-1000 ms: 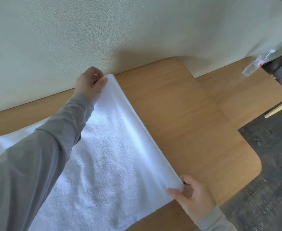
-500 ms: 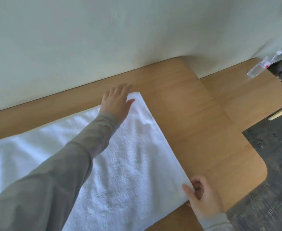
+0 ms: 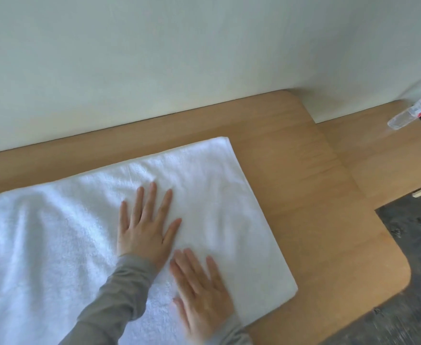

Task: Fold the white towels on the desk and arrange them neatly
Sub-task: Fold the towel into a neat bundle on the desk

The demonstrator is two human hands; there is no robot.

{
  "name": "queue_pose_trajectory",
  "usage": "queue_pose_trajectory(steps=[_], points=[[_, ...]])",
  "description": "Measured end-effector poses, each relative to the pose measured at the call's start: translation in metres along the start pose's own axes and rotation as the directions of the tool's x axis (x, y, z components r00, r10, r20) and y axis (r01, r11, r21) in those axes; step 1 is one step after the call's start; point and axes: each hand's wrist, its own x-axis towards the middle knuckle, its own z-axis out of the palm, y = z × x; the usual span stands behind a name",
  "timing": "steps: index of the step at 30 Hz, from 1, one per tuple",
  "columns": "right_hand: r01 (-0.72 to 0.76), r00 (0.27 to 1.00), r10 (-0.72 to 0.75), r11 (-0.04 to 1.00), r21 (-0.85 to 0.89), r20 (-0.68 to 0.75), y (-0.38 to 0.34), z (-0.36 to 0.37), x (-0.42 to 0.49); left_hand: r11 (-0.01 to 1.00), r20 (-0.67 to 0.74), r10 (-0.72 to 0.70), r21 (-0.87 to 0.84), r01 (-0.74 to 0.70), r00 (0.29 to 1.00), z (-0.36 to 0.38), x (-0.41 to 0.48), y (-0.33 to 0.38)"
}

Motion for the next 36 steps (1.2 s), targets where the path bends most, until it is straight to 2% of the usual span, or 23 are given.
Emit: queue_pose_trajectory(steps=[2, 3, 5, 8, 10, 11, 12, 13, 14, 17, 19, 21, 23, 24, 26, 29, 31, 33, 35, 36], points=[[0.035, 0.995, -0.031, 0.998, -0.054, 0.091, 0.03, 0.009, -0.01, 1.0, -0.004, 0.017, -0.002, -0.017, 1.0, 0.002, 0.0, -0.003], [0.0, 0.995, 0.009, 0.997, -0.083, 0.1, 0.051, 0.007, -0.016, 1.0, -0.001, 0.021, -0.004, -0.021, 1.0, 0.003, -0.001, -0.003], [-0.131, 0.989, 0.139, 0.979, -0.157, 0.044, 0.092, 0.0, -0.028, 0.999, -0.009, 0.021, -0.027, -0.022, 1.0, 0.003, -0.002, -0.003], [-0.304, 0.947, 0.316, 0.94, -0.158, 0.058, 0.12, -0.012, -0.035, 0.998, -0.013, 0.013, -0.056, -0.014, 1.0, 0.001, -0.001, -0.001], [-0.359, 0.931, 0.364, 0.924, -0.128, 0.019, 0.116, -0.016, -0.032, 0.983, -0.034, 0.03, -0.178, -0.036, 0.999, -0.005, -0.002, 0.001], [-0.356, 0.935, 0.354, 0.929, -0.106, -0.039, 0.106, -0.017, -0.026, 0.938, -0.05, 0.017, -0.346, -0.033, 0.999, -0.012, -0.004, 0.002], [-0.326, 0.943, 0.32, 0.943, -0.071, -0.092, 0.092, -0.018, -0.017, 0.845, -0.063, -0.023, -0.535, -0.015, 0.998, -0.02, -0.006, 0.001], [-0.268, 0.957, 0.263, 0.963, -0.021, -0.123, 0.073, -0.017, -0.004, 0.758, -0.097, -0.077, -0.652, -0.005, 0.992, -0.027, -0.01, -0.004], [-0.181, 0.974, 0.183, 0.983, 0.027, -0.132, 0.051, -0.016, 0.01, 0.721, -0.142, -0.143, -0.692, 0.005, 0.979, -0.032, -0.017, -0.014], [0.15, 0.985, -0.147, 0.988, 0.029, -0.089, -0.022, 0.0, 0.054, 0.847, -0.266, -0.333, -0.506, 0.163, 0.905, -0.034, -0.041, -0.064], [0.331, 0.943, -0.332, 0.941, -0.074, -0.007, -0.06, 0.014, 0.075, 0.853, -0.225, -0.451, -0.393, 0.343, 0.864, -0.029, -0.059, -0.103], [0.464, 0.886, -0.451, 0.872, -0.158, 0.111, -0.076, 0.023, 0.094, 0.807, -0.129, -0.548, -0.34, 0.483, 0.826, -0.023, -0.073, -0.132], [0.54, 0.839, -0.508, 0.822, -0.183, 0.194, -0.066, 0.024, 0.115, 0.82, -0.084, -0.541, -0.274, 0.502, 0.837, -0.019, -0.079, -0.147], [0.537, 0.841, -0.505, 0.825, -0.177, 0.195, -0.051, 0.021, 0.127, 0.836, -0.079, -0.523, -0.24, 0.493, 0.848, -0.018, -0.08, -0.15], [0.428, 0.901, -0.408, 0.89, -0.156, 0.149, -0.008, 0.013, 0.151, 0.842, -0.073, -0.522, -0.202, 0.5, 0.85, -0.017, -0.08, -0.153], [0.126, 0.992, -0.118, 0.959, -0.255, 0.048, 0.073, -0.004, 0.182, 0.827, -0.081, -0.552, -0.182, 0.532, 0.83, -0.014, -0.08, -0.154], [-0.001, 0.998, 0.018, 0.97, -0.244, 0.066, 0.108, -0.013, 0.193, 0.825, -0.097, -0.558, -0.175, 0.538, 0.824, -0.012, -0.079, -0.155], [-0.068, 0.993, 0.089, 0.968, -0.243, 0.078, 0.119, -0.017, 0.199, 0.83, -0.108, -0.551, -0.165, 0.532, 0.827, -0.012, -0.078, -0.154], [-0.194, 0.98, 0.197, 0.952, -0.236, -0.011, 0.103, -0.019, 0.199, 0.835, -0.114, -0.546, -0.156, 0.528, 0.83, -0.012, -0.077, -0.152], [-0.233, 0.971, 0.221, 0.958, -0.169, -0.087, 0.082, -0.018, 0.196, 0.836, -0.116, -0.545, -0.15, 0.528, 0.83, -0.012, -0.077, -0.151]])
